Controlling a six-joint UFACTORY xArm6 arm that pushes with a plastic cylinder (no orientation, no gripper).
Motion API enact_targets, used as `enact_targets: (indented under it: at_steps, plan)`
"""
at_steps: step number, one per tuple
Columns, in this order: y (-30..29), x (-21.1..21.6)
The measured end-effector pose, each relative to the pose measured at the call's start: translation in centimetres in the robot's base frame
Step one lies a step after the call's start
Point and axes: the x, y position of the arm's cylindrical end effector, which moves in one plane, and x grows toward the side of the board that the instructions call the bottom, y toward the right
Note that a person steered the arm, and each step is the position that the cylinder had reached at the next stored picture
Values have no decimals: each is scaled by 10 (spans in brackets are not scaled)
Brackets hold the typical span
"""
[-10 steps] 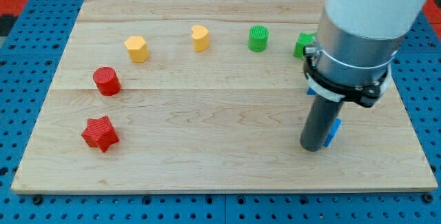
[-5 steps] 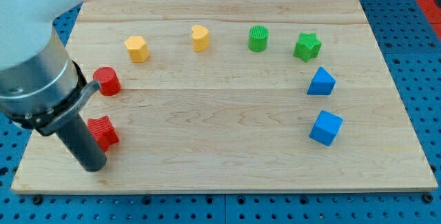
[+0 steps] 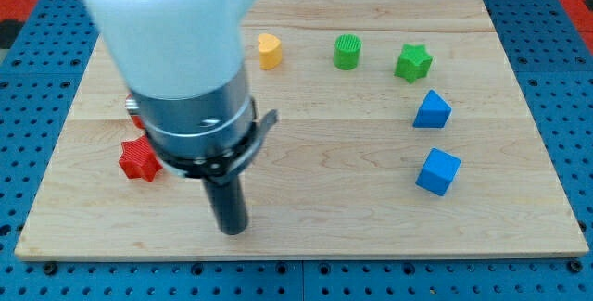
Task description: Move the red star slightly towards red circle
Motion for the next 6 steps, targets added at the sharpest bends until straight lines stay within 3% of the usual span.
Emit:
enact_targets:
  at_steps: [2,3,6]
  plan:
    - [5,-47]
    - [40,-80]
    - [51,-87]
